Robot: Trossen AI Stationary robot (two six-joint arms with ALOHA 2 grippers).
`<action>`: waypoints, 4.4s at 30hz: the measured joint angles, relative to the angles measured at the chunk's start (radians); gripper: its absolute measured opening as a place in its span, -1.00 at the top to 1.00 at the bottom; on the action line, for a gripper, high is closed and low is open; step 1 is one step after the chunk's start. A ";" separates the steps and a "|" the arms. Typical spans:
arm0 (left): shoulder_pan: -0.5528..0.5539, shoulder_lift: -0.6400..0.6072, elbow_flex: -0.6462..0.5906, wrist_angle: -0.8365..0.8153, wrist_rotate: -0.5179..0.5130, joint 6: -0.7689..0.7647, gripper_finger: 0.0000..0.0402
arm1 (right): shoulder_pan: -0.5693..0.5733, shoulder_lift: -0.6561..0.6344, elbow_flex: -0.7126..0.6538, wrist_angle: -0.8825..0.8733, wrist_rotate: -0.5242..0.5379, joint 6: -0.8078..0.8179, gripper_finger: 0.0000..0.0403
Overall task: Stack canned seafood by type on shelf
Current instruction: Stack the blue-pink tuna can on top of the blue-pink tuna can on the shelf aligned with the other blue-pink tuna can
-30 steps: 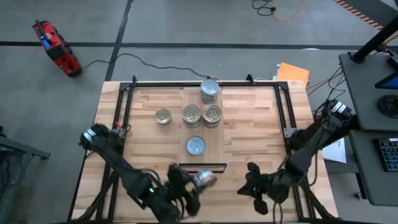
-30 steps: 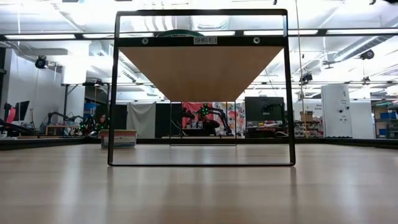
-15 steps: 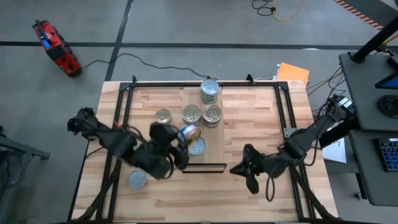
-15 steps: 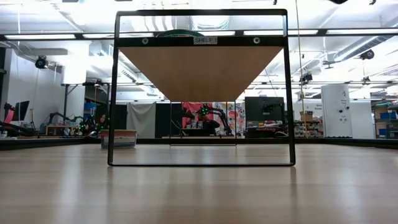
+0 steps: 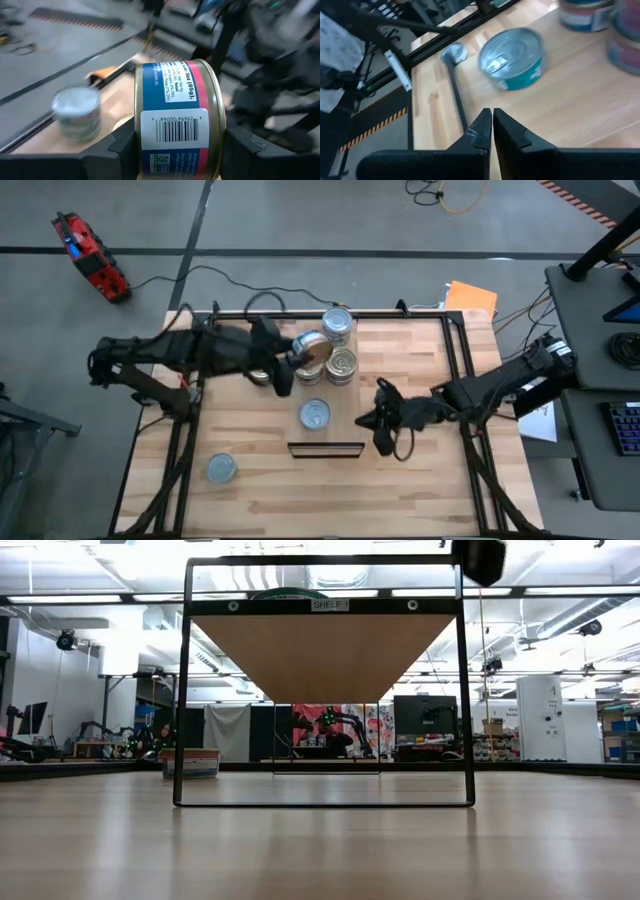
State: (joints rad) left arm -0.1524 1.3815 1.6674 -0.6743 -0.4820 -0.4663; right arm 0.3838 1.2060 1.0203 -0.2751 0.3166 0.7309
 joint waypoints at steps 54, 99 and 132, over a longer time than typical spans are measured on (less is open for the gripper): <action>0.364 -0.302 -0.845 0.691 0.483 -0.751 -0.02 | -0.195 0.000 0.000 -0.015 -0.081 -0.029 0.95; 0.364 -0.301 -0.845 0.705 0.481 -0.906 -0.42 | -0.195 0.000 -0.002 -0.014 -0.062 -0.032 0.95; 0.355 -0.298 -0.845 0.700 0.525 -0.937 -0.41 | -0.195 0.000 -0.002 -0.014 -0.053 -0.009 0.95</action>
State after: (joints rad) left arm 0.2028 1.0836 0.8223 0.0261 0.0430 -1.4035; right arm 0.1890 1.2057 1.0187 -0.2886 0.2638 0.7219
